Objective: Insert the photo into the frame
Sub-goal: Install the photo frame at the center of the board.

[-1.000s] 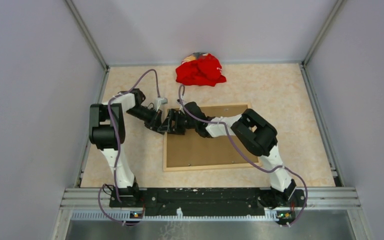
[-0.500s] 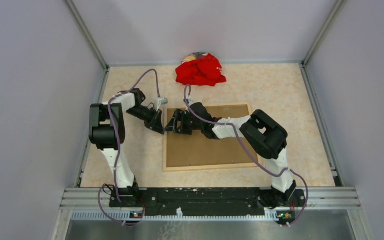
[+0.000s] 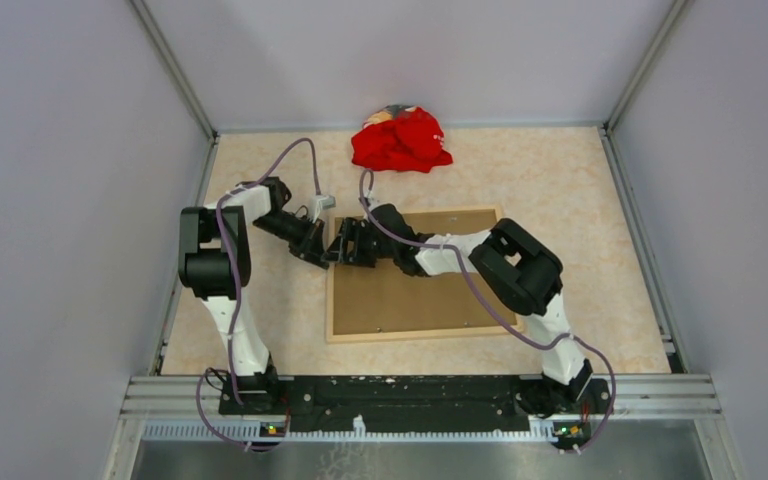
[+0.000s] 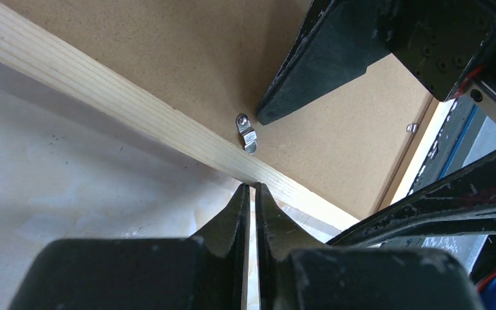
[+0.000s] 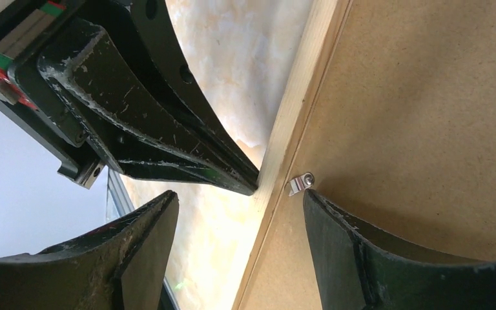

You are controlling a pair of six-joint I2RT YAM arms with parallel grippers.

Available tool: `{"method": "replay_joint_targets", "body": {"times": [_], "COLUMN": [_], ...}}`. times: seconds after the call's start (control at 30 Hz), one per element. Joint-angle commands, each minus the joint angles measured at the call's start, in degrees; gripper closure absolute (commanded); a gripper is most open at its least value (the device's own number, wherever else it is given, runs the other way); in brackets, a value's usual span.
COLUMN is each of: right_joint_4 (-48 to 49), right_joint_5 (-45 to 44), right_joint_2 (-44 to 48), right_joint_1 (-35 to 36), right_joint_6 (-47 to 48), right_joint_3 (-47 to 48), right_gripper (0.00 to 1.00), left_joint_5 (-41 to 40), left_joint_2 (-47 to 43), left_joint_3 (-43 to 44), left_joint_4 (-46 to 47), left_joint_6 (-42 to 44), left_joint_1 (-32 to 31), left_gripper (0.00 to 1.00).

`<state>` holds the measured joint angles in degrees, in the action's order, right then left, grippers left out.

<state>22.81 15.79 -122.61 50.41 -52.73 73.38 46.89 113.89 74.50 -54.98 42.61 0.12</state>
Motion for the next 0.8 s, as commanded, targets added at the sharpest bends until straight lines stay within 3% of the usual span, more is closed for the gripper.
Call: {"method": "replay_joint_targets", "body": {"times": [0.0, 0.77], "right_joint_4": [-1.73, -2.13], "right_joint_5": [-1.91, -2.48], "right_joint_2": [-2.31, 0.36], "right_joint_1": [0.91, 2.12], "right_joint_6": [0.27, -1.58], "right_joint_3": [3.0, -0.83], "right_gripper": [0.3, 0.31], "left_joint_5": [-1.51, -1.62], "left_joint_2": [1.51, 1.78], "left_joint_3": [0.72, 0.71], "left_joint_4": [2.6, 2.25], "left_joint_6": [2.48, 2.96], "left_joint_1": [-0.53, -0.56], "left_gripper": [0.9, 0.9]}}
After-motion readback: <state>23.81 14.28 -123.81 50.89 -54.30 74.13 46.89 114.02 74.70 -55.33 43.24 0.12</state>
